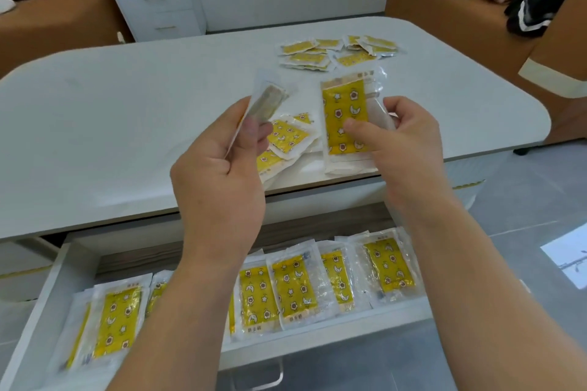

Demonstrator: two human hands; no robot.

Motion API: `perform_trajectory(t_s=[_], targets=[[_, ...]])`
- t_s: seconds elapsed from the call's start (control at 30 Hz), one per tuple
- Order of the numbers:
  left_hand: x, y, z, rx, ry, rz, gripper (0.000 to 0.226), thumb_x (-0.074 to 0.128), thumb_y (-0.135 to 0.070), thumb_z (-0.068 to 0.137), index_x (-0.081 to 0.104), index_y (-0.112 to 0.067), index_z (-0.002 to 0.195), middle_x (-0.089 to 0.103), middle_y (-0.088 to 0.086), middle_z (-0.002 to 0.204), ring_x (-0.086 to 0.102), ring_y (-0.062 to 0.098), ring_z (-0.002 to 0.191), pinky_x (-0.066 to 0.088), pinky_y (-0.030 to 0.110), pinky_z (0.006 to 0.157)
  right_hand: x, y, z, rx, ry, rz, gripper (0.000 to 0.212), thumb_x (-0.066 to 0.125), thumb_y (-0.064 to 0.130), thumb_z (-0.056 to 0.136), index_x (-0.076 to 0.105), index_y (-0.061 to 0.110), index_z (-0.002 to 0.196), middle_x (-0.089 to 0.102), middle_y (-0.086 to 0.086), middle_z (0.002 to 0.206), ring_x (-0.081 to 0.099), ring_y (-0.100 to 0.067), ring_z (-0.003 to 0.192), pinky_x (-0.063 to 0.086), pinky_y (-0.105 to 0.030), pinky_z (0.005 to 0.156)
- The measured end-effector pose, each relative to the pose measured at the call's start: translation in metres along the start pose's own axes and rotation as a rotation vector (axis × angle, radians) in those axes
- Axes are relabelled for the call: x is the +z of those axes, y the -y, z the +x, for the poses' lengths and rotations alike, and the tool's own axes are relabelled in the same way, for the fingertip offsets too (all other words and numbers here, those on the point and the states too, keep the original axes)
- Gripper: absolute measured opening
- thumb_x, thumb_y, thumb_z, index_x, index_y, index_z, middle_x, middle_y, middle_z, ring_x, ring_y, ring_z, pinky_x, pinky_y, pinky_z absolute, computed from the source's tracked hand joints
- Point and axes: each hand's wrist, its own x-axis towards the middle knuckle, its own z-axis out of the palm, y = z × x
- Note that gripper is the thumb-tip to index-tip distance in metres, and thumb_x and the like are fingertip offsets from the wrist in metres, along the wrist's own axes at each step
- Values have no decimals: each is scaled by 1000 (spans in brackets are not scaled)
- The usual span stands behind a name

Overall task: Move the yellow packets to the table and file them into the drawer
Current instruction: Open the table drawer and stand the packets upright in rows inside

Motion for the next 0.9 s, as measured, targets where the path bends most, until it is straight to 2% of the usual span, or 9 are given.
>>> perform_trajectory(t_s=[0.17, 0.27, 0.33, 0.43, 0.53, 0.63, 0.73, 0.8, 0.9], targets=[[4, -21, -4, -175, 68, -13, 23, 77, -34, 86, 79, -23, 106, 78, -11, 102, 71, 2, 101, 56, 26, 95, -9, -1, -3, 62, 145, 25, 52, 82, -1, 78, 56, 16, 119, 78, -8, 99, 78, -24, 85, 63, -47, 81], [5, -22, -3, -344, 67, -187, 40, 63, -62, 86, 83, -28, 82, 79, -6, 99, 73, 12, 102, 52, 38, 100, -9, -5, -7, 101, 206, 6, 61, 82, -7, 75, 53, 19, 121, 77, -6, 102, 77, -23, 88, 63, -48, 80], [5, -18, -1, -442, 52, -159, 42, 60, -60, 91, 84, -25, 88, 79, -6, 98, 73, 12, 100, 51, 38, 101, -12, -5, -6, 130, 242, -49, 59, 81, -11, 71, 57, 17, 117, 78, -4, 100, 77, -21, 89, 63, -48, 81], [5, -12, -4, -464, 123, -41, 11, 78, -13, 86, 82, -21, 94, 79, -6, 94, 75, 8, 88, 59, 30, 88, -21, -3, -3, 237, 407, -105, 46, 76, -13, 74, 66, 12, 112, 79, -7, 99, 77, -26, 91, 61, -53, 85], [5, -16, -6, -507, 249, 23, 44, 76, 11, 77, 80, -28, 97, 75, -8, 104, 75, 7, 81, 63, 31, 69, -29, -3, -2, 326, 641, -159, 31, 74, -3, 84, 73, 12, 111, 78, -11, 104, 76, -33, 97, 57, -55, 92], [6, -21, -11, -484, 353, 200, 65, 72, 13, 74, 75, -45, 105, 63, -24, 107, 67, -3, 62, 64, 37, 63, -35, -1, -2, 363, 812, -332, 27, 75, 2, 85, 76, 16, 107, 79, -8, 103, 76, -30, 96, 58, -48, 89], [9, -17, -14, -442, 516, 344, 81, 69, 10, 73, 64, -54, 123, 53, -23, 127, 62, -9, 77, 59, 22, 58, -38, -6, 0, 356, 843, -617, 23, 82, 6, 80, 74, 19, 97, 79, -5, 92, 77, -24, 84, 62, -37, 69], [12, -10, -16, -447, 642, 434, 79, 71, 4, 75, 60, -53, 128, 53, -21, 116, 60, -5, 93, 52, 16, 61, -36, -15, 3, 358, 855, -830, 23, 81, 5, 80, 69, 21, 92, 76, -7, 90, 76, -23, 74, 61, -32, 62], [16, -1, -17, -468, 739, 536, 61, 80, -11, 77, 65, -49, 123, 61, -22, 101, 63, 0, 86, 51, 18, 68, -31, -28, 4, 345, 894, -1130, 27, 74, 4, 86, 63, 27, 96, 68, 0, 90, 70, -14, 62, 51, -21, 49]])
